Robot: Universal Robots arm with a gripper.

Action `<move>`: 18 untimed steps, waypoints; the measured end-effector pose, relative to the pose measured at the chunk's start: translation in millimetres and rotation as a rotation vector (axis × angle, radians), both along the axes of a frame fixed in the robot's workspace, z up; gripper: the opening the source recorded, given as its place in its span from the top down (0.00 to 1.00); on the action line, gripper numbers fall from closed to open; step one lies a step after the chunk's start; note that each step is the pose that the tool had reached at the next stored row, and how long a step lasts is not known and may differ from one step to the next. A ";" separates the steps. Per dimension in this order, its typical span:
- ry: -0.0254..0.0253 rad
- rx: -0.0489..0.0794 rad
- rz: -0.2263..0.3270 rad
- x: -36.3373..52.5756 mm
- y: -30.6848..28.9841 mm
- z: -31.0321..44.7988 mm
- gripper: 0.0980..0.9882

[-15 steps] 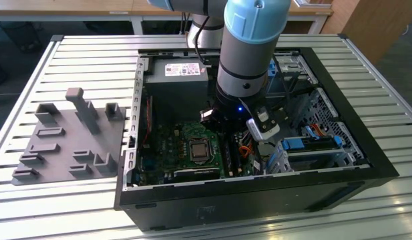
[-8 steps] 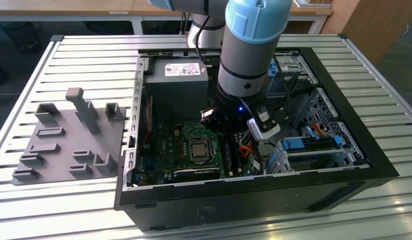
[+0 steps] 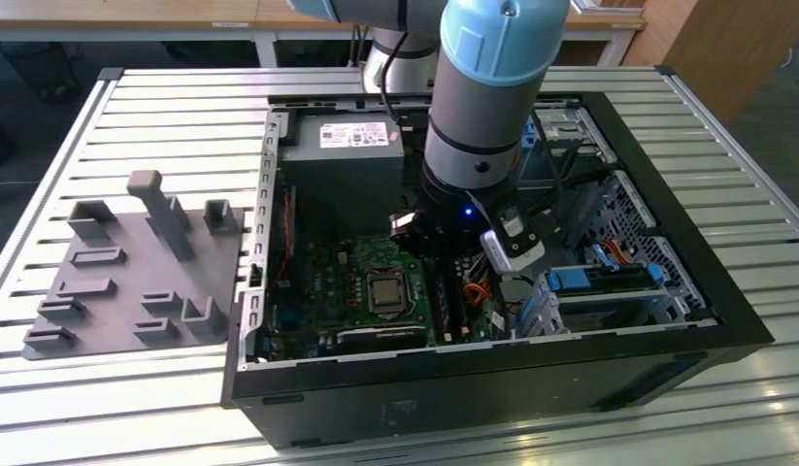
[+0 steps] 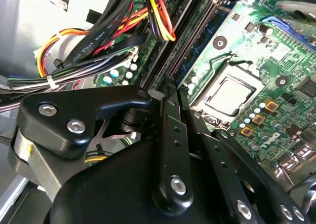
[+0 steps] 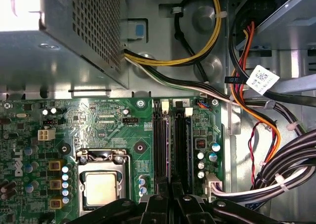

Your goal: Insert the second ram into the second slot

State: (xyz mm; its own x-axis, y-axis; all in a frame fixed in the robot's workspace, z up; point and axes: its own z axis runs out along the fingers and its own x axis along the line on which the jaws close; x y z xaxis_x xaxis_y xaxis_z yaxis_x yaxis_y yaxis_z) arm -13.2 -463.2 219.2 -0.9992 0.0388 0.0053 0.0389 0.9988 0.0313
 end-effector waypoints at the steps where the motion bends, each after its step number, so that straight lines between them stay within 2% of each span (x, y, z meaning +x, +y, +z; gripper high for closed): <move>1: 0.0006 0.000 0.000 0.2 0.0 -0.5 0.96; 8: 0.0028 0.000 0.001 0.4 0.4 0.2 0.96; 18: 0.0029 0.000 0.001 0.4 0.4 0.9 0.96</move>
